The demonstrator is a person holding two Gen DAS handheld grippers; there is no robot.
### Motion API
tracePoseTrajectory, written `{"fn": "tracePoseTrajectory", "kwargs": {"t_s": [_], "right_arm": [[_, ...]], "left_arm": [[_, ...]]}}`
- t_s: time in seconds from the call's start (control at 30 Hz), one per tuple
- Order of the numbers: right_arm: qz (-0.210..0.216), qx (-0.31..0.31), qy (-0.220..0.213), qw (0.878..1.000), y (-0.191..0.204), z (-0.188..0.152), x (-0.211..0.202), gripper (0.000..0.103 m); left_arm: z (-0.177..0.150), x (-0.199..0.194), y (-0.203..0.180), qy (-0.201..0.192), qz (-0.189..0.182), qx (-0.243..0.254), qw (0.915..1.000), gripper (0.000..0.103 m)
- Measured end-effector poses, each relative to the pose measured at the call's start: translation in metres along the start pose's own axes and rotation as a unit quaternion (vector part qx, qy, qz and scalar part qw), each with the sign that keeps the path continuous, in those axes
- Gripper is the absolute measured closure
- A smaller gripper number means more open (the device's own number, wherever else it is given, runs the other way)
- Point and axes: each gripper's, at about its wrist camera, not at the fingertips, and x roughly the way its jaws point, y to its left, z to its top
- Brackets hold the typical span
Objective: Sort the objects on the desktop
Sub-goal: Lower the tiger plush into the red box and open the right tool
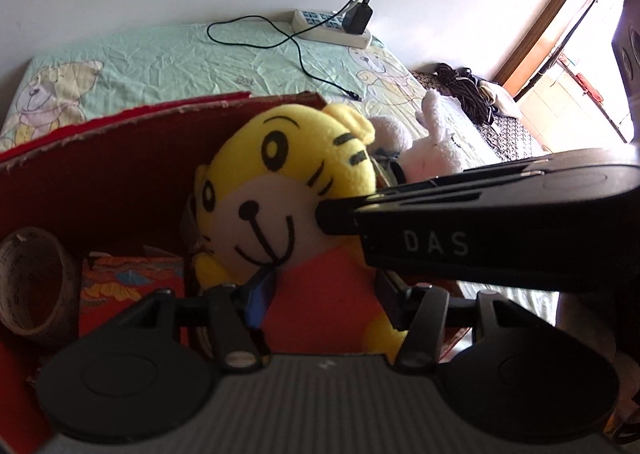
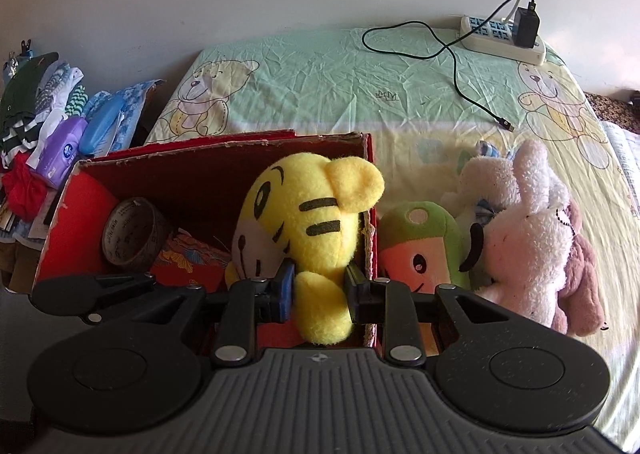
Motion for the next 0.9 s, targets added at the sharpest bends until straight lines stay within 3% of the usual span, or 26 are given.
{"fn": "tracePoseTrajectory", "kwargs": {"t_s": [0.43, 0.63, 0.9], "right_arm": [[-0.014, 0.000, -0.031, 0.999, 0.010, -0.007, -0.026, 0.079], [-0.025, 0.009, -0.028, 0.999, 0.008, -0.006, -0.012, 0.077], [-0.020, 0.019, -0.031, 0.999, 0.002, -0.013, -0.013, 0.074]], "left_arm": [[0.002, -0.001, -0.003, -0.002, -0.031, 0.025, 0.9992, 0.043], [0.002, 0.007, 0.019, 0.019, -0.057, -0.023, 0.9980, 0.042], [0.004, 0.011, 0.019, 0.026, -0.038, -0.025, 0.9986, 0.034]]}}
